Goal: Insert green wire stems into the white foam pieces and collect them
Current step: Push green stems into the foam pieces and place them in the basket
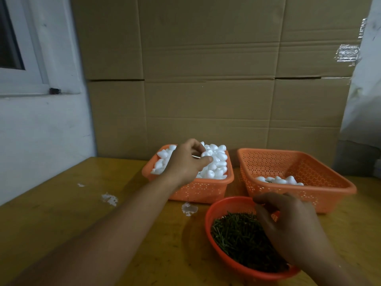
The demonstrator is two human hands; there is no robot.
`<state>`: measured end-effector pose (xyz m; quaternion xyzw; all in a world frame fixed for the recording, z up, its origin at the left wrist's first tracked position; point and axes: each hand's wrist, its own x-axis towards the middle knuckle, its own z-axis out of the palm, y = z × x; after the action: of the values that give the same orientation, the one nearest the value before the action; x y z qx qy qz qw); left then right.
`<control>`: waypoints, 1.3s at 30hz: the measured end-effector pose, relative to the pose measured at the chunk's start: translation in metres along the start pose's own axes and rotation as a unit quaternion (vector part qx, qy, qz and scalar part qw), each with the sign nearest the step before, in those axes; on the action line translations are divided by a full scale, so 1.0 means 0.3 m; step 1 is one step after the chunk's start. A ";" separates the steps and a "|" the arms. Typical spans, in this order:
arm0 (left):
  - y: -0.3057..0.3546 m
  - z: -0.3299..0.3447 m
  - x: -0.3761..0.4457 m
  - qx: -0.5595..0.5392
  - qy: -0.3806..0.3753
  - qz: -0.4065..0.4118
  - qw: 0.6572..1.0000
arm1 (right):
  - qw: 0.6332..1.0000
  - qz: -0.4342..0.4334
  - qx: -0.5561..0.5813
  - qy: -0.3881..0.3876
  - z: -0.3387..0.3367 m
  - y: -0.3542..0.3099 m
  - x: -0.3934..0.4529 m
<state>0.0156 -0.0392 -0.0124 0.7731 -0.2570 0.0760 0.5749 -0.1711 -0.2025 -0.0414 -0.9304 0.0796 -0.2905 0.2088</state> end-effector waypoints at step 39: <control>0.017 0.067 -0.336 -0.101 -0.134 0.033 0.985 | 0.955 -0.025 -0.141 -0.258 0.044 -0.005 0.024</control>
<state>-0.0767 -0.0276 -0.0563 0.7054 -0.3633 -0.0363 0.6075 -0.1576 -0.1984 -0.0469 -0.9954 0.0398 -0.0314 0.0811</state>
